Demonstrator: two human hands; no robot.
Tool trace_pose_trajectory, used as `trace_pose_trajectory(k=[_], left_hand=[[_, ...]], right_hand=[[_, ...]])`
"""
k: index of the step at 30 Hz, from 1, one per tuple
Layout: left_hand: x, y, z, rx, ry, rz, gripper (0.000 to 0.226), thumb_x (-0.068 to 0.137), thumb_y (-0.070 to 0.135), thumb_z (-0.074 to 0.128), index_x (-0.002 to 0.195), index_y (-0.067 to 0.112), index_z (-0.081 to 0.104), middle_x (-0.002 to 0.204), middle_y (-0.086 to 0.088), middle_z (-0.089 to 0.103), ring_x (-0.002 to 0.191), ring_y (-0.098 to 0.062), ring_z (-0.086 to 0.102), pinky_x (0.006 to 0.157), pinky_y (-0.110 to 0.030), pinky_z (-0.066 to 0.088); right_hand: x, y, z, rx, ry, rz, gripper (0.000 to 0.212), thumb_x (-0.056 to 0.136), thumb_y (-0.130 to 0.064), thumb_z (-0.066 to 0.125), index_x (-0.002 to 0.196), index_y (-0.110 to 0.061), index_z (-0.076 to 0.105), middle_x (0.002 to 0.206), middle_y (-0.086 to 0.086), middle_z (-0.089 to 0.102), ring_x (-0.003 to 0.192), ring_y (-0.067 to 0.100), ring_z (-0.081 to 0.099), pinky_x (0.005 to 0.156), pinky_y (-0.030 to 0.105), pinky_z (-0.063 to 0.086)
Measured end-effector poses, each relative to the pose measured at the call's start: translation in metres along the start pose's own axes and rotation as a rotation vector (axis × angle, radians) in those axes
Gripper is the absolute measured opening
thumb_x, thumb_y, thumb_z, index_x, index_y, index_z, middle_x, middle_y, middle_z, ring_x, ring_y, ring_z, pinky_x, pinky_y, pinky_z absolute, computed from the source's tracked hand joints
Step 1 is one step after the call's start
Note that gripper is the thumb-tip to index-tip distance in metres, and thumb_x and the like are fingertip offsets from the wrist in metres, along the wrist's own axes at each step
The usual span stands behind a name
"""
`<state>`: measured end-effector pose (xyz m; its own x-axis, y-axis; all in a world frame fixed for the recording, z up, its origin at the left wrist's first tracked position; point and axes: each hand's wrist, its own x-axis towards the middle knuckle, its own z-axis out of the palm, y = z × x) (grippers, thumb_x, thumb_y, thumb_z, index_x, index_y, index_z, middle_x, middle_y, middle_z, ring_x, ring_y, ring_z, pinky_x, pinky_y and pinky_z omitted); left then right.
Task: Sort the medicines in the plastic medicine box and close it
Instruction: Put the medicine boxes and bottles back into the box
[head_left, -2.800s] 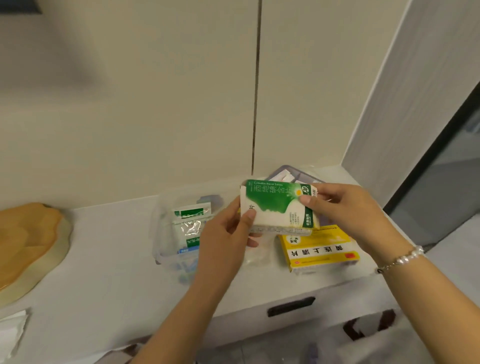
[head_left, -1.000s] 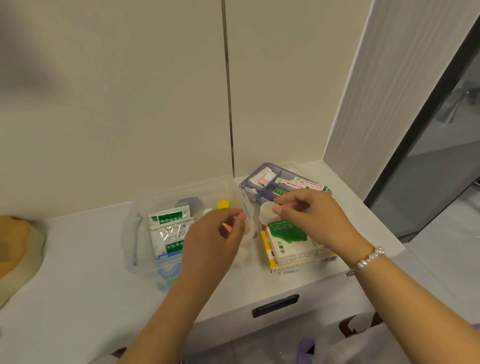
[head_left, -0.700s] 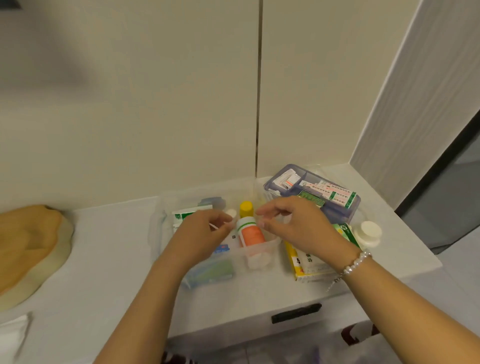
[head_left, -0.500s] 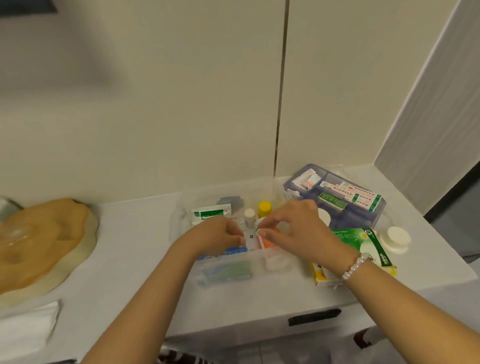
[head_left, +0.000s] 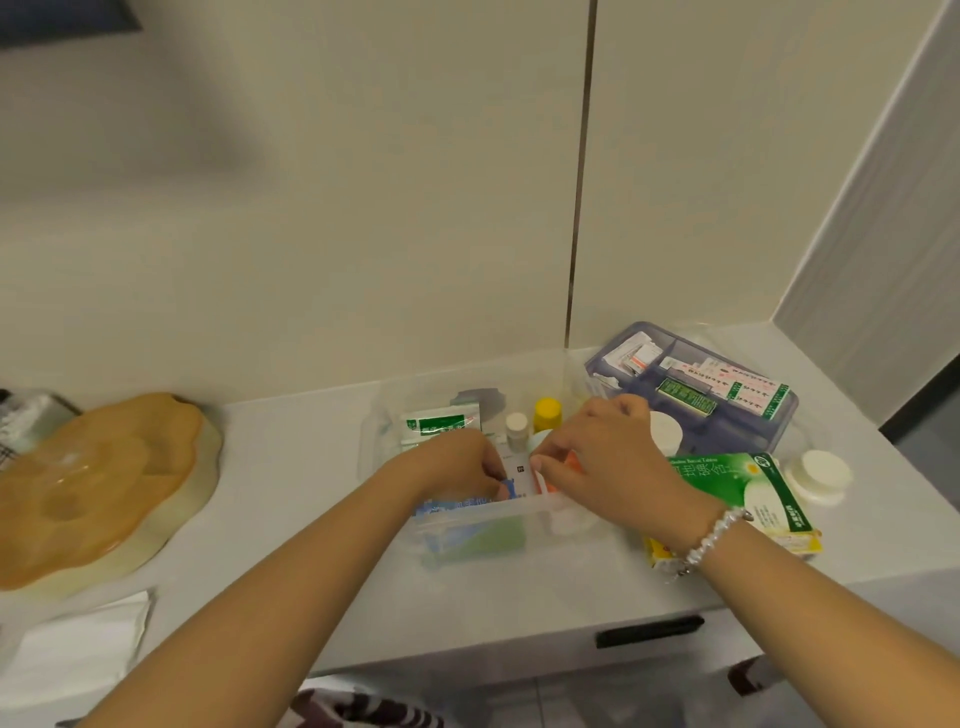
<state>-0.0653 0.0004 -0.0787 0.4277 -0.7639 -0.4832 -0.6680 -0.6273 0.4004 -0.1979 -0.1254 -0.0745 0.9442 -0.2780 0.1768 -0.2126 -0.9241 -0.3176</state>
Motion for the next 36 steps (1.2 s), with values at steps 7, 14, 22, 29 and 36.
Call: trace_pose_trajectory(k=[7,14,22,29,36], left_hand=[[-0.016,-0.001,-0.019,-0.250,0.232,0.006,0.022,0.079,0.028,0.070,0.098,0.017,0.073,0.073,0.009,0.064,0.065,-0.003,0.054,0.063,-0.019,0.040],[-0.070,0.005,-0.040,-0.717,0.562,0.015,0.012,0.079,0.032,0.069,0.091,0.033,0.071,0.080,0.008,0.072,0.068,-0.008,0.069,0.061,-0.022,0.054],[-0.129,0.006,-0.043,-0.830,0.732,0.143,0.012,0.073,0.028,0.075,0.083,0.035,0.074,0.075,0.011,0.074,0.069,-0.004,0.070,0.060,-0.017,0.056],[-0.146,-0.024,-0.005,-0.859,0.762,0.015,0.009,0.078,0.023,0.071,0.082,0.030,0.071,0.073,0.009,0.070,0.056,0.008,0.058,0.059,-0.009,0.047],[-0.129,-0.022,0.032,-0.927,0.770,-0.055,0.006,0.081,0.026,0.068,0.082,0.032,0.069,0.081,0.009,0.068,0.070,-0.004,0.057,0.068,-0.026,0.050]], right_hand=[[0.000,-0.001,-0.003,0.050,0.005,-0.017,0.030,0.084,-0.053,0.045,0.091,-0.036,0.069,0.081,-0.013,0.060,0.088,0.007,0.036,0.080,0.027,0.007],[0.002,-0.027,-0.023,0.351,0.090,0.019,0.036,0.085,-0.048,0.052,0.118,-0.034,0.055,0.094,-0.022,0.060,0.093,0.000,0.046,0.088,0.020,0.026],[-0.005,-0.080,-0.036,0.792,-0.017,0.024,0.016,0.086,-0.021,0.059,0.101,-0.018,0.064,0.088,0.012,0.069,0.067,0.013,0.057,0.062,0.025,0.046],[-0.027,-0.084,-0.021,0.987,-0.004,0.269,0.010,0.090,-0.020,0.054,0.086,-0.016,0.063,0.076,0.011,0.057,0.048,0.000,0.056,0.050,0.015,0.037],[-0.055,-0.073,-0.007,0.936,0.077,0.359,0.013,0.091,-0.024,0.052,0.085,-0.016,0.060,0.076,0.007,0.054,0.063,0.006,0.054,0.061,0.020,0.039]])
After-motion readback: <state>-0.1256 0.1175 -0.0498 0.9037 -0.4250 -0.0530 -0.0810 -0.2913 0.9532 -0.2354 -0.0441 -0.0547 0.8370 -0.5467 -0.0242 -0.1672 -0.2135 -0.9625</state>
